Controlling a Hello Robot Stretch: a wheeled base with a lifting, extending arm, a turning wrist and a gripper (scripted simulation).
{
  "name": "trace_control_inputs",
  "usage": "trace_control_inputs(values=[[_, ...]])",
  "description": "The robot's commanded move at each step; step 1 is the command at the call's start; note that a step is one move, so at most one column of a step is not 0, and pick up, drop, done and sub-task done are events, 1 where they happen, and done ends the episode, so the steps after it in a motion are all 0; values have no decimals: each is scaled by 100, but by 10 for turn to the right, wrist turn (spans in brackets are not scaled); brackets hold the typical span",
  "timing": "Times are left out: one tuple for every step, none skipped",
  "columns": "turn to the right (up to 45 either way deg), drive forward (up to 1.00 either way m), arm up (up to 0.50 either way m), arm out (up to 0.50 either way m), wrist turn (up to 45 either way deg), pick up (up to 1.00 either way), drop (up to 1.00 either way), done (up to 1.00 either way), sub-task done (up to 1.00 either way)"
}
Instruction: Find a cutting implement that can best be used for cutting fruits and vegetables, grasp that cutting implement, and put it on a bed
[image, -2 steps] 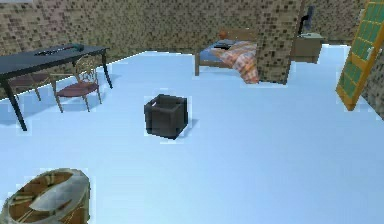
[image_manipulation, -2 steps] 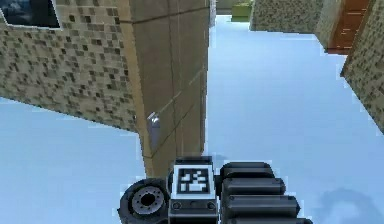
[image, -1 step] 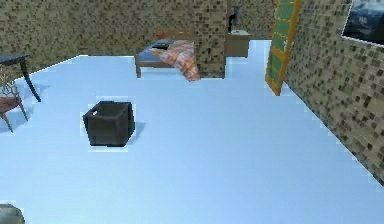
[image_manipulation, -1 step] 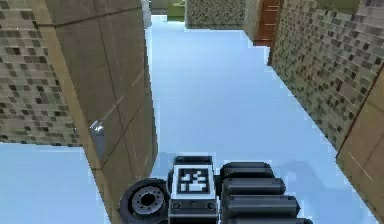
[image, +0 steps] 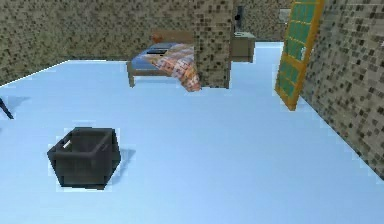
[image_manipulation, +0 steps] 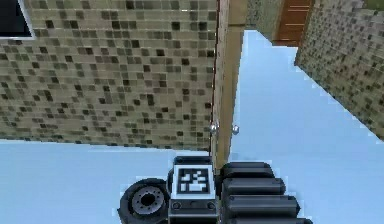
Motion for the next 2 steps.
trace_control_inputs(values=[[150,0,0,0,0,0,0,0,0],[0,100,0,0,0,0,0,0,0]])
